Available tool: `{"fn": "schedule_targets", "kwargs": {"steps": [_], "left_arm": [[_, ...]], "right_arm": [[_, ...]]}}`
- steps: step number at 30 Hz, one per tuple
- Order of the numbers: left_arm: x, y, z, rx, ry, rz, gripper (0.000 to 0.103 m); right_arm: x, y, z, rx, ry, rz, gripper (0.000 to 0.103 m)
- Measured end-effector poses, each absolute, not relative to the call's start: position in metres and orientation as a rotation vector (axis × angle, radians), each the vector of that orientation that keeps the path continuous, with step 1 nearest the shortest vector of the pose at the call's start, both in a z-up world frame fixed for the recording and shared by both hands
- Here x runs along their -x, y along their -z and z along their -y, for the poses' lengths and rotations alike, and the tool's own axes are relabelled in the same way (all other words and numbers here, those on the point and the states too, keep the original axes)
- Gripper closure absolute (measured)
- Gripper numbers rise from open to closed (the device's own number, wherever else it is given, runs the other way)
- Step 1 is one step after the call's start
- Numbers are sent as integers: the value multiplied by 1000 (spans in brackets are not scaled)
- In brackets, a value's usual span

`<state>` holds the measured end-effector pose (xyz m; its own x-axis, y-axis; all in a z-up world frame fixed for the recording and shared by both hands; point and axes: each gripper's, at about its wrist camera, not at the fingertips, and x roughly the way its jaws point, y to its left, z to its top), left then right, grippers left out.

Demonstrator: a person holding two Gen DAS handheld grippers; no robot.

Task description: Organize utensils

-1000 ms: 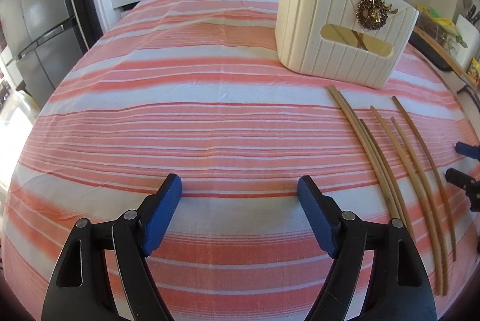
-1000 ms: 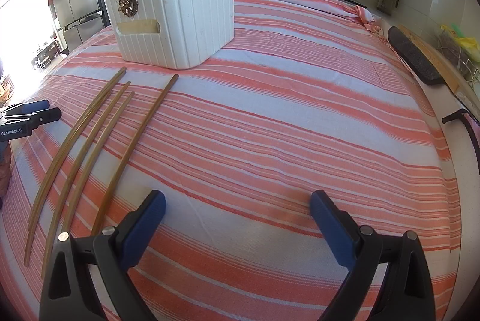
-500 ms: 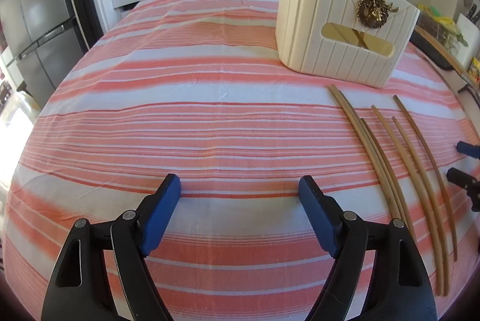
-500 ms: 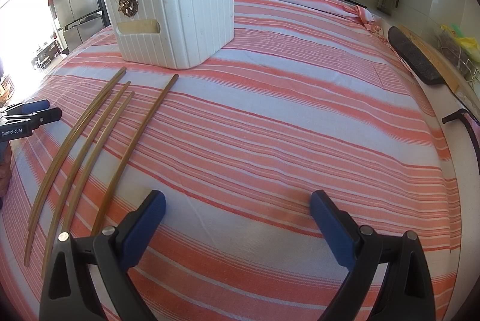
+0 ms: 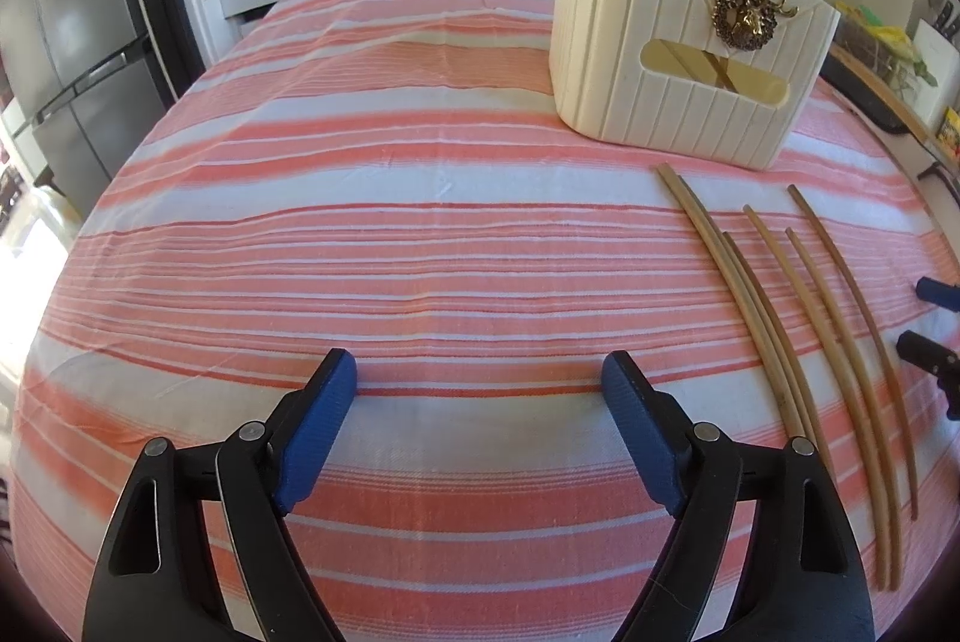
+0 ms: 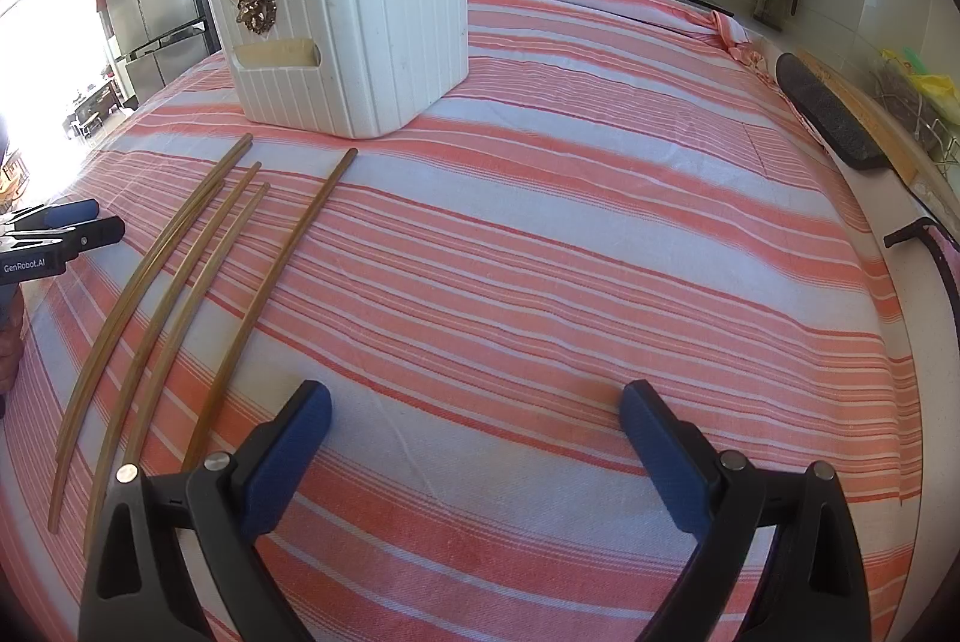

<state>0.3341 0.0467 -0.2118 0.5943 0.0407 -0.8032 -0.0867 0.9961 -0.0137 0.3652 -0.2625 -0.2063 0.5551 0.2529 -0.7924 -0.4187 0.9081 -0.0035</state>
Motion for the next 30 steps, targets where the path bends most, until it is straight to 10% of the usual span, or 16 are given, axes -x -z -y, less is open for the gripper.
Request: {"fn": "schedule_targets", "kwargs": {"steps": [30], "left_arm": [[-341,214,-48,67,-67,-941,8]], "right_arm": [[-366,207,263,201,-400,-899,4]]}}
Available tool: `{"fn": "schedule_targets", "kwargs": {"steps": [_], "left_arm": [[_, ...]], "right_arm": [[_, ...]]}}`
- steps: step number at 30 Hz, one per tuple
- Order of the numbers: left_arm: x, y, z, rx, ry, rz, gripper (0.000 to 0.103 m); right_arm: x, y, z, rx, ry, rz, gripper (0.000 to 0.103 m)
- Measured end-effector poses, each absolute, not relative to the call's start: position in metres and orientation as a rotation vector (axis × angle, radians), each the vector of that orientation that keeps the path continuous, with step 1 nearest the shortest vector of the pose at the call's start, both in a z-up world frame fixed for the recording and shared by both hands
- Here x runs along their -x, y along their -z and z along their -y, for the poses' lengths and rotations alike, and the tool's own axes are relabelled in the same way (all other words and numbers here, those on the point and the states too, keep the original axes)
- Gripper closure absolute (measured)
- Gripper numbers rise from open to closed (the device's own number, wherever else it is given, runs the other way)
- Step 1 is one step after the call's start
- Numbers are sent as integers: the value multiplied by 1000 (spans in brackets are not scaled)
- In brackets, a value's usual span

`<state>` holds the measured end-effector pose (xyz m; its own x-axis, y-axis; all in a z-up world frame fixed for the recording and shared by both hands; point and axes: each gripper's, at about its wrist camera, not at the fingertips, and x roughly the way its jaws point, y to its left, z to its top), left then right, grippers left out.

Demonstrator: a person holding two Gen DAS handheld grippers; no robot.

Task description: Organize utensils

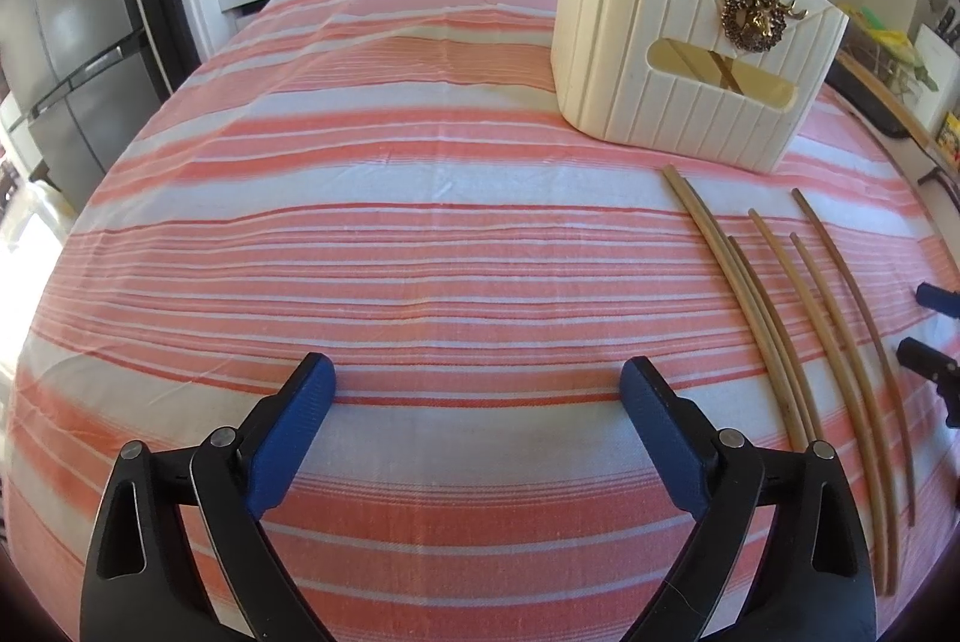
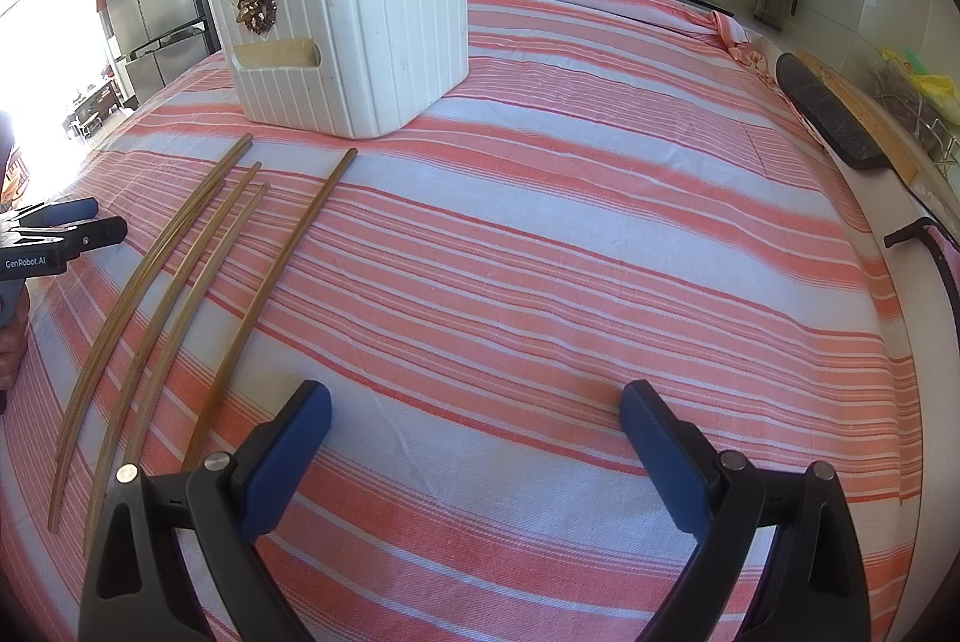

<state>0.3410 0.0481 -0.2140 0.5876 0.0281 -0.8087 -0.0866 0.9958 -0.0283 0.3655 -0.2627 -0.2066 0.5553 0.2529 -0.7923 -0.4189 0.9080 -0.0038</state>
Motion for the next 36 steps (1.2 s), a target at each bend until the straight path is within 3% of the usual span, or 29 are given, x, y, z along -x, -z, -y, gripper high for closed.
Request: {"fn": "schedule_targets", "kwargs": {"steps": [36], "left_arm": [[-343,215,-45,58,-61,-947,4]], "right_arm": [[-366,207,263,201,-399,-899,4]]}}
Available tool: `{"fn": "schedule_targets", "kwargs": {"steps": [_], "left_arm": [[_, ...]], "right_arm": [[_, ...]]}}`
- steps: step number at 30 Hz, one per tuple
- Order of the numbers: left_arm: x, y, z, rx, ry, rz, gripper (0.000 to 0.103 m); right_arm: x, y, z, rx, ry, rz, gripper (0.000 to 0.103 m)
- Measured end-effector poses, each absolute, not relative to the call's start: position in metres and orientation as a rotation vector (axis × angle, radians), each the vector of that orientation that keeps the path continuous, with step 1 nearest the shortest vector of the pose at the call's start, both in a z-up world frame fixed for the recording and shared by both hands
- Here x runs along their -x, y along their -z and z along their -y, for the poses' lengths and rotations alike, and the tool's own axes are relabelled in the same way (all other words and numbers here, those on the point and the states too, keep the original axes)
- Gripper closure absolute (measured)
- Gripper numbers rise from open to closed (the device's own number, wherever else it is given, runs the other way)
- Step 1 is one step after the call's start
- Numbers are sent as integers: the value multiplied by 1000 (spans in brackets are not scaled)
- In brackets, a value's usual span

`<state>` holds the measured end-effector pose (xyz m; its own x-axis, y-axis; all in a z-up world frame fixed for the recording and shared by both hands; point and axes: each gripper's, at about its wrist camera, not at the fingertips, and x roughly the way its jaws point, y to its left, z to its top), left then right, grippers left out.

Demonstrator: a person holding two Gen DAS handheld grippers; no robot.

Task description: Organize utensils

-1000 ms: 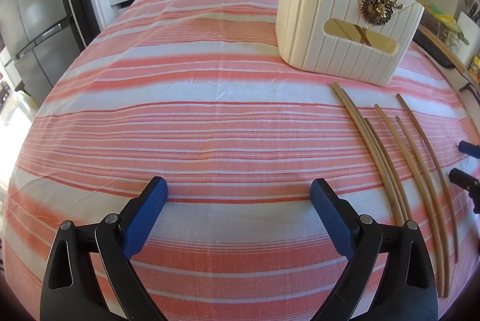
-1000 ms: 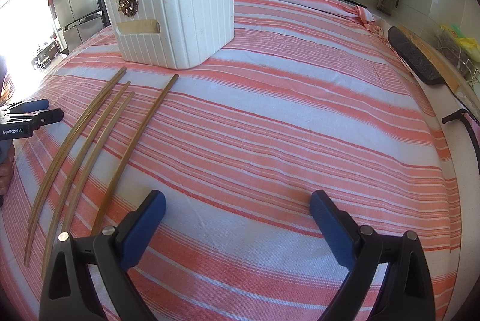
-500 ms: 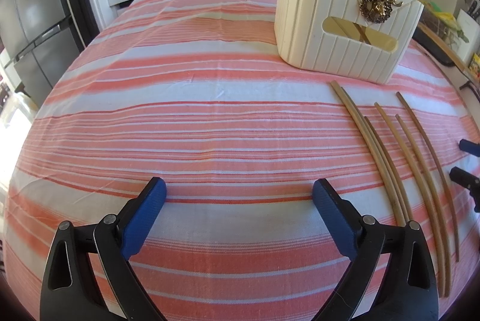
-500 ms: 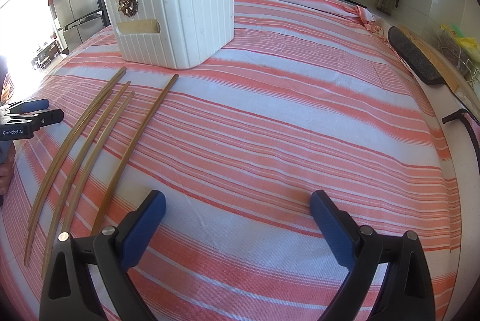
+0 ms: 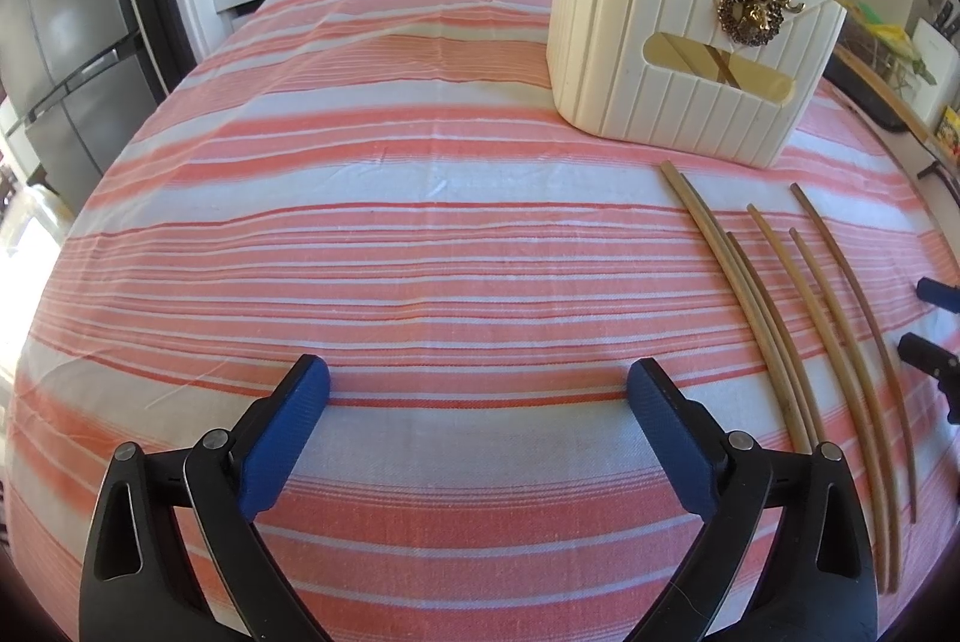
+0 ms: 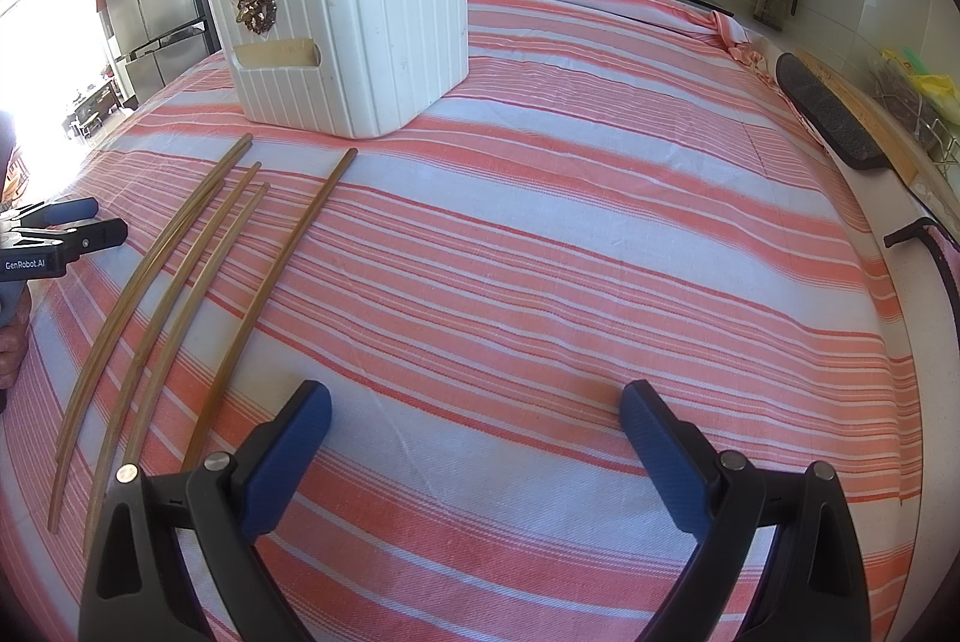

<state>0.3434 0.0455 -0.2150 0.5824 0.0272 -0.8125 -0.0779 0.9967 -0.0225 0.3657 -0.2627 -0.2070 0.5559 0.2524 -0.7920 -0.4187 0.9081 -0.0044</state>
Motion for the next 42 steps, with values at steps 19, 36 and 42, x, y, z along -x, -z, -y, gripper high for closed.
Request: {"fn": "schedule_targets", "kwargs": {"steps": [19,36,42], "left_arm": [[-344,215,-44,58,-63,-948,4],[-344,215,-44,58,-64,-948,3],[-344,211,-48,74,-27,-953,5]], "right_arm": [[-366,207,263,201,-399,-898,4],[-366,207,263,202,-399,-898,4],[-366,207,263,202,-399,-898,4]]}}
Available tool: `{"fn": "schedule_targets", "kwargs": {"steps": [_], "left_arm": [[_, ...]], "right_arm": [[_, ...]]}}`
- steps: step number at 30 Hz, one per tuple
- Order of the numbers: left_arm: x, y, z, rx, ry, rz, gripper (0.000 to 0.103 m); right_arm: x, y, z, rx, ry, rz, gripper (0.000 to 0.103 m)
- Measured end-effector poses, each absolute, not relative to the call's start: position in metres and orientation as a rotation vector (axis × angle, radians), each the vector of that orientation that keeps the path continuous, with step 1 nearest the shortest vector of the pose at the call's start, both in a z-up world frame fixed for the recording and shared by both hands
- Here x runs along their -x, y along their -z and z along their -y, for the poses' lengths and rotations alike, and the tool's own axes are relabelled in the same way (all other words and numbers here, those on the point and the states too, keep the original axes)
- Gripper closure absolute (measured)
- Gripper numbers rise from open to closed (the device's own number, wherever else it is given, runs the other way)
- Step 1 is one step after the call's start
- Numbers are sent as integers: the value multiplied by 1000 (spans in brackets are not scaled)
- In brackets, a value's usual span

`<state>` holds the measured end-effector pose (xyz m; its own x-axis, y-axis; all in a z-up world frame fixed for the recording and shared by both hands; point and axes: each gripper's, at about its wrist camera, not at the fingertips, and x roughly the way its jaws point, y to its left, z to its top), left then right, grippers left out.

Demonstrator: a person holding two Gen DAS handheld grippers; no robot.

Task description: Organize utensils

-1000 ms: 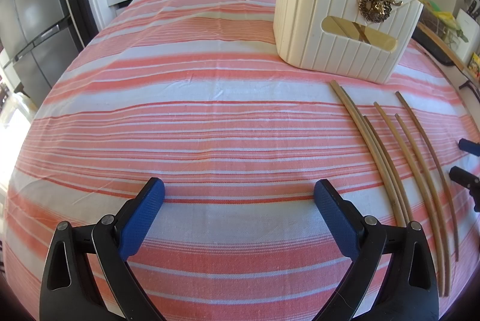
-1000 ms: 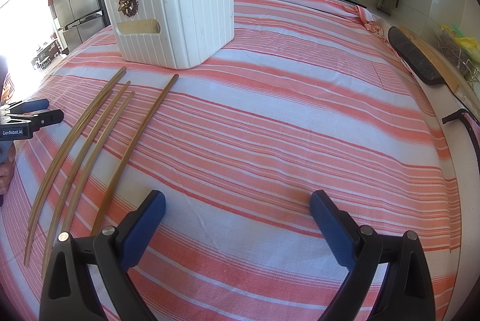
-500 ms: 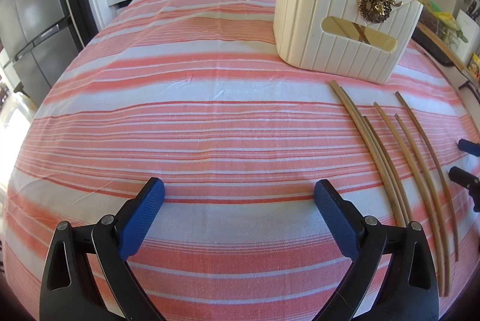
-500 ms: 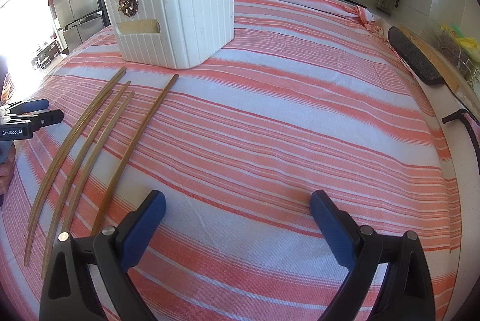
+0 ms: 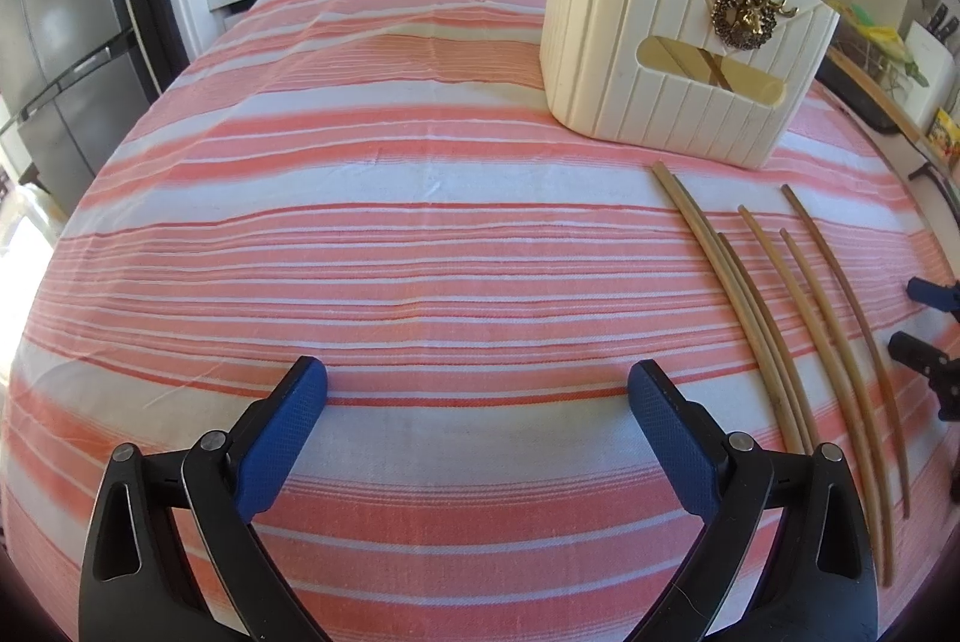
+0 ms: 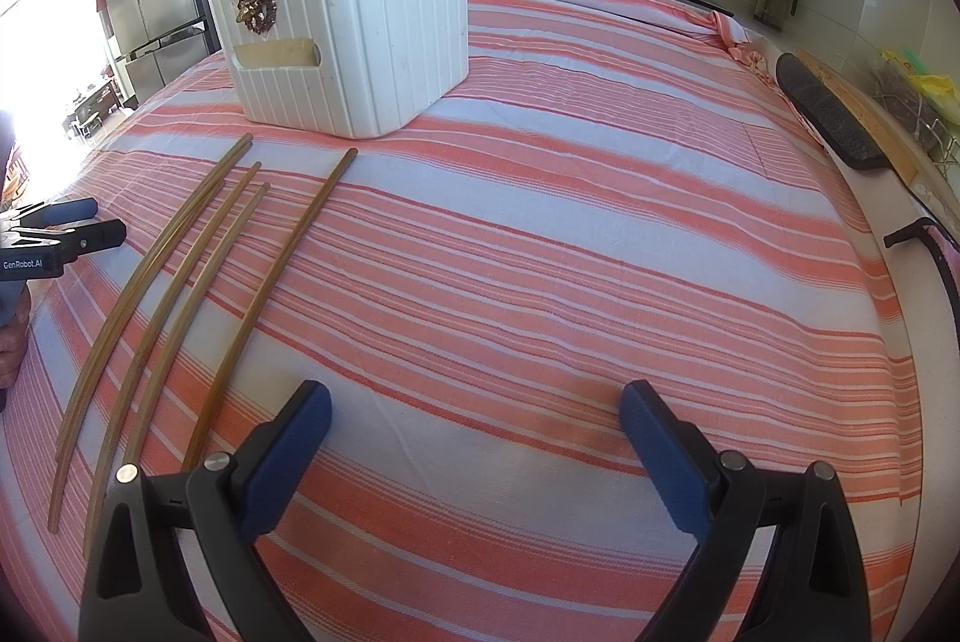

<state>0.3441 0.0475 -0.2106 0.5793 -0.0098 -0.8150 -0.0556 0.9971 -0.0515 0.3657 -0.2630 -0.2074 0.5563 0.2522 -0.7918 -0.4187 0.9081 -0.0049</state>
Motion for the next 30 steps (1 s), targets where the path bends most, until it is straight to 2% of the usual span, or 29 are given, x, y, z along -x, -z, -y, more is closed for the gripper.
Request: {"fn": "schedule_targets", "kwargs": {"steps": [2,15,30], "left_arm": [[-339,202,-54,99,-3,-948,10],[-267,125,-133,203,-21,-799,10],[-241,133,-143,255,-38,-778,10]], "right_arm": [[-366,207,263,202,-399,-898,4],[-366,207,263,202,-399,-898,4],[-366,207,263,202,-399,-898,4]]}}
